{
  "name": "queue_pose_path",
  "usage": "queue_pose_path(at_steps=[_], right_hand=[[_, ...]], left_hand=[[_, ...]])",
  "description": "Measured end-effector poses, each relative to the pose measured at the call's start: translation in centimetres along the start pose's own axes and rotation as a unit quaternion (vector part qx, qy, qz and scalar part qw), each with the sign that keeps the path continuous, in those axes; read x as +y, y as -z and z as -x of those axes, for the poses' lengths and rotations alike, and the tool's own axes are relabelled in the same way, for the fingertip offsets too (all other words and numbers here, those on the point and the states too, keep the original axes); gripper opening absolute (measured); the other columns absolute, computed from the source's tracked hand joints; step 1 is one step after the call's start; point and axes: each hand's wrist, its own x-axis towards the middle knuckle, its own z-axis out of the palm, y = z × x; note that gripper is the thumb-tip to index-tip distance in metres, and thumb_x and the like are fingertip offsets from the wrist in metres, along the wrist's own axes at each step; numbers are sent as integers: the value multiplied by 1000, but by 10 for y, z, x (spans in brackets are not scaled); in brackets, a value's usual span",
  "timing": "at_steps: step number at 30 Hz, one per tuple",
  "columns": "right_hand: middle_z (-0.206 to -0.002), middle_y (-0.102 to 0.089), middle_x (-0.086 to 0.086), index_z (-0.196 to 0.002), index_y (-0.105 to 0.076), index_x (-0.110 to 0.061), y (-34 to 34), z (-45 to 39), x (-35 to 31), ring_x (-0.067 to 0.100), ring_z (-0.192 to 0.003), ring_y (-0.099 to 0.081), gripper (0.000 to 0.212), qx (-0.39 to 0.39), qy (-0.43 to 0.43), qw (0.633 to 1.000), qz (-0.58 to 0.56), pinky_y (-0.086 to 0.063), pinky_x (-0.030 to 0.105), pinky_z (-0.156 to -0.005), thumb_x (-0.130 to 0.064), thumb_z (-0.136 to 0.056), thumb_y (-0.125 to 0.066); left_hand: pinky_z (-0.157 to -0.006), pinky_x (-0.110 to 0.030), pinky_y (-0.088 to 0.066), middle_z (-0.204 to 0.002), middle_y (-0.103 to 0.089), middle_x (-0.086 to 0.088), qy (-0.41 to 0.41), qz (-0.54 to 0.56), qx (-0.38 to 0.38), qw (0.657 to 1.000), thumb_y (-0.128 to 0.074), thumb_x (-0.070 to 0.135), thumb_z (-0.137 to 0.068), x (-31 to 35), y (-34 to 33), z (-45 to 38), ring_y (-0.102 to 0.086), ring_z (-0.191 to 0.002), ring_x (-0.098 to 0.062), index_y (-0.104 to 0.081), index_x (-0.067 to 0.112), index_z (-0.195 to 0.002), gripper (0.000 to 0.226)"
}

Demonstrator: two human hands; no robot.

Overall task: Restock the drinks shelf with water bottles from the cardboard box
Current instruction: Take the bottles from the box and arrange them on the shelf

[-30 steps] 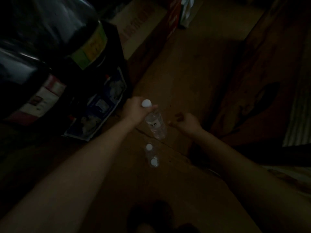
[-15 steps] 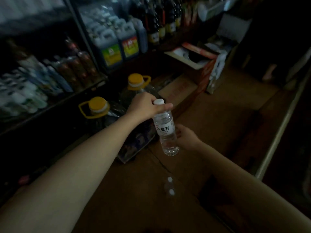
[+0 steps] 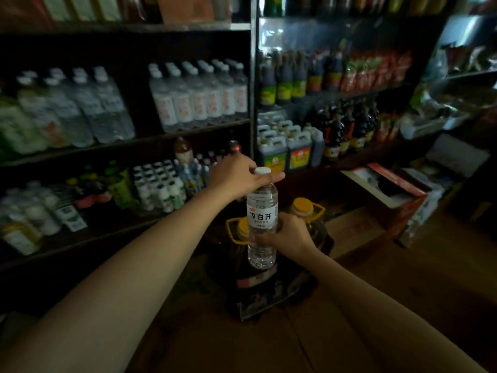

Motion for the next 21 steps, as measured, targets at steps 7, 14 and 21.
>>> queue_pose_path(at_steps=[7, 14, 21], right_hand=[[-90, -71, -11, -101, -71, -22, -54, -80, -98, 3, -87, -66, 49, 3, 55, 998, -14, -55, 24, -76, -43, -60, -87], [-94, -74, -9, -103, -72, -22, -110, -154, -175, 2, -86, -67, 55, -10, 100, 994, -29, -56, 24, -76, -46, -56, -88], [-101, -66, -4, -107, -55, -19, -154, -211, -218, 13, -92, -61, 76, 15, 108, 994, -10, -53, 33, -77, -50, -47, -91]], left_hand=[[-72, -38, -53, -85, -64, 7, 6, 63, -53, 997, -64, 72, -67, -92, 90, -32, -61, -80, -10, -66, 22, -89, 55], [-79, -29, -53, -100, -61, 14, 23, 165, -15, 986, -63, 51, -83, -167, 157, -60, -58, -91, -4, -65, 25, -103, 33], [-83, -40, -57, -109, -64, -1, 36, 150, 47, 987, -78, 40, -73, -228, 195, -91, -62, -100, -16, -61, 22, -120, 53]])
